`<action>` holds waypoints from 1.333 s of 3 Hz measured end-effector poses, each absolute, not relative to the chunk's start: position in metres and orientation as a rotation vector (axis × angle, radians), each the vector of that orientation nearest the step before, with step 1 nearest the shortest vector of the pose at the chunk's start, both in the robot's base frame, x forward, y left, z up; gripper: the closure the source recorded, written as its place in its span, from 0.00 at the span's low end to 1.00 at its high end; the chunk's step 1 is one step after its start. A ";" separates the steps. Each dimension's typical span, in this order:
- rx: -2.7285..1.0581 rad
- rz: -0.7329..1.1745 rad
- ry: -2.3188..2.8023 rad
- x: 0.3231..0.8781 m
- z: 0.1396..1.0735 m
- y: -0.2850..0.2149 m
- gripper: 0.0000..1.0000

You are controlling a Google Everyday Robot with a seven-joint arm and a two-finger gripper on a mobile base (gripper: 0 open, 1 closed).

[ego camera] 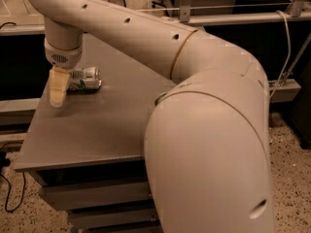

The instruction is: Place 7up can upright

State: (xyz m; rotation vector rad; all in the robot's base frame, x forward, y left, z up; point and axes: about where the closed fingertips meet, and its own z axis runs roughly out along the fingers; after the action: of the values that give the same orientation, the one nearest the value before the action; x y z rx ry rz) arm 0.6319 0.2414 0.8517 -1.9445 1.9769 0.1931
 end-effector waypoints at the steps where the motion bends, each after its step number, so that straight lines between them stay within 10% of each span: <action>1: -1.952 0.127 2.004 0.640 0.842 0.239 0.16; 4: -1.897 0.073 1.965 0.654 0.864 0.229 0.85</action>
Offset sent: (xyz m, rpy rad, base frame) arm 0.0240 -0.0161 -0.0090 -0.0922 -0.0666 -0.0492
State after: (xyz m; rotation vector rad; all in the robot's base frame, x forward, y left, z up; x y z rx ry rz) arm 0.6537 0.2292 0.8643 -1.8974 1.9649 0.0732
